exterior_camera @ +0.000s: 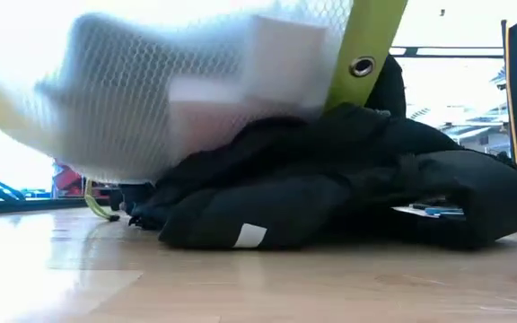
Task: Unpack backpack
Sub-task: Remove the zip lock bag from the backpack
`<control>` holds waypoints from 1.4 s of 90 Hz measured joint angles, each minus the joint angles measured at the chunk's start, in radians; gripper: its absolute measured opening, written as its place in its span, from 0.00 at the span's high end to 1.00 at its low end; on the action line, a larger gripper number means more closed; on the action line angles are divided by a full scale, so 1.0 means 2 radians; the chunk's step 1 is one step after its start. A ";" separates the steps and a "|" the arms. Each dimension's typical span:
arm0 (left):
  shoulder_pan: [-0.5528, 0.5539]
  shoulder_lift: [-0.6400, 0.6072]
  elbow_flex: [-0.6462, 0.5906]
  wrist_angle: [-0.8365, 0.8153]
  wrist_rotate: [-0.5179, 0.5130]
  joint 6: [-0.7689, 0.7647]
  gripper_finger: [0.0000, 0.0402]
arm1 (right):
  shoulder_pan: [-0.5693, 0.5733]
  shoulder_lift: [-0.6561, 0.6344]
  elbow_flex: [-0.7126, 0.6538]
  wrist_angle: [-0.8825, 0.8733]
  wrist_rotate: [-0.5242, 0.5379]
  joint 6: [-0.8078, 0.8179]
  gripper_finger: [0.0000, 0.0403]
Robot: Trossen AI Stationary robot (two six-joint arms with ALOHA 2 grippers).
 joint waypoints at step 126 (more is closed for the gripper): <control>0.140 0.000 -0.162 0.493 0.229 0.228 1.00 | -0.090 -0.022 0.046 -0.102 0.121 -0.125 0.69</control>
